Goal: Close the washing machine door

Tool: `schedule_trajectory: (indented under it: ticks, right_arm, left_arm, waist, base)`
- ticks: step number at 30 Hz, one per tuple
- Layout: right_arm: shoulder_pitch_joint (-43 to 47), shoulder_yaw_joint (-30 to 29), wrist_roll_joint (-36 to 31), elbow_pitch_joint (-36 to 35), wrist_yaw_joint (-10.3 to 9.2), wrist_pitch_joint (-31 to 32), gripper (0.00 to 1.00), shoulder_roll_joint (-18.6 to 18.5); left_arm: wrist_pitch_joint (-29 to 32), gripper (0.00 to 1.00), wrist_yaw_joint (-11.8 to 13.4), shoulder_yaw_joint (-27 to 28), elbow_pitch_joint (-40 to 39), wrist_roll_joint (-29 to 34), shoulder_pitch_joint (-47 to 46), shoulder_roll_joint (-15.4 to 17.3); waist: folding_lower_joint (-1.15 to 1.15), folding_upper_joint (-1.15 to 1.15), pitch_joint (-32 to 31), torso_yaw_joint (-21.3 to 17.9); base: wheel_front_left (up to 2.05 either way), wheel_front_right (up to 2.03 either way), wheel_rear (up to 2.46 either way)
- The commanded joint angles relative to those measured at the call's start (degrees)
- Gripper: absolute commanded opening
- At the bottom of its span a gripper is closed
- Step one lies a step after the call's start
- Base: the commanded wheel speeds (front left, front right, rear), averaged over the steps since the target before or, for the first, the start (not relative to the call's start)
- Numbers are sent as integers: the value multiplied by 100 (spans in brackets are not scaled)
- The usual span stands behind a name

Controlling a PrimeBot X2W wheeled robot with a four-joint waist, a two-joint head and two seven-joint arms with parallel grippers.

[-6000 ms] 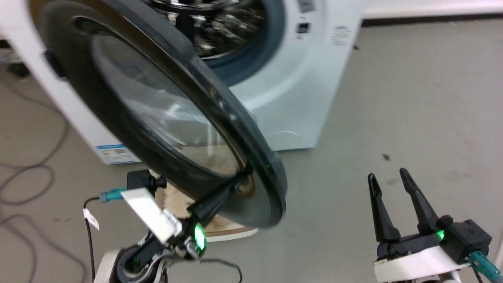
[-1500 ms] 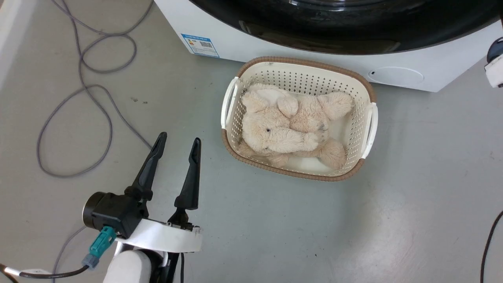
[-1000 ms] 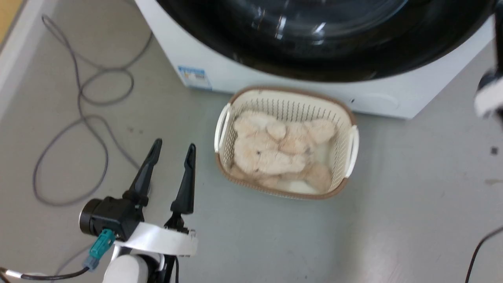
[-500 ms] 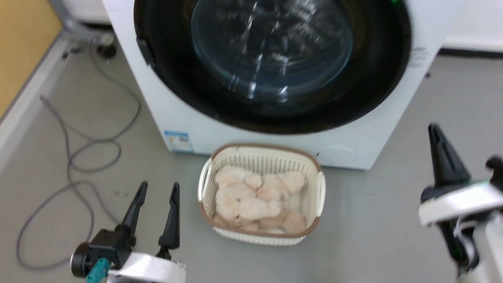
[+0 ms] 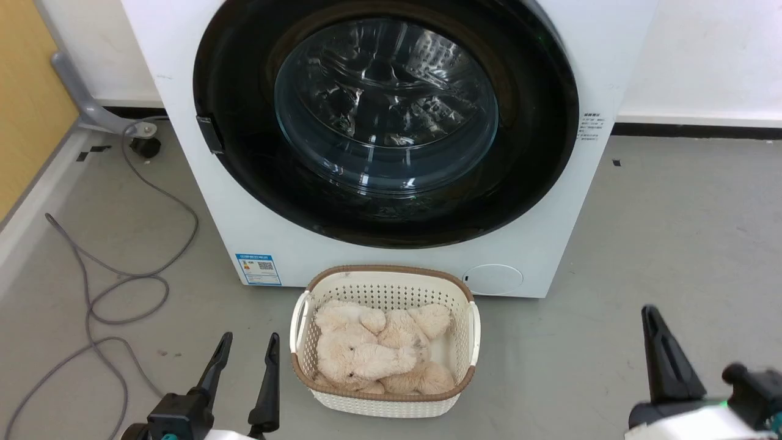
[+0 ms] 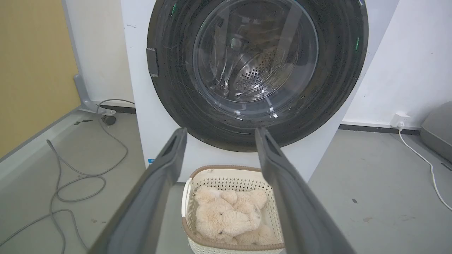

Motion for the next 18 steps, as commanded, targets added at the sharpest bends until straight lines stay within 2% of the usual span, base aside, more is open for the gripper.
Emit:
schedule_trajectory:
  ticks: [1,2,3,4,18]
  right_arm:
    - [122,-32,-82,-51,-4,-22,0,60]
    - [187,-79,-72,-65,-4,-22,0,117]
    - [238,-106,-167,-98,-4,-22,39,145]
    - [291,-110,-273,-114,-4,-23,100,167]
    - [452,-224,-466,-210,-4,-23,100,339]
  left_arm:
    - [-25,100,19,15,31,48,71,-1]
    - [-25,100,16,20,51,46,79,-2]
    - [-25,100,15,25,69,44,87,-2]
    - [-25,100,15,37,83,25,91,-4]
    - [-25,100,-1,14,89,87,65,-11]
  waist:
    - [1,0,-12,-6]
    - [1,0,-18,-8]
    - [1,0,-22,-9]
    - [1,0,-24,-8]
    - [1,0,-5,3]
  base:
    - [0,0,0]
    - [0,0,0]
    - [0,0,0]
    - [0,0,0]
    - [0,0,0]
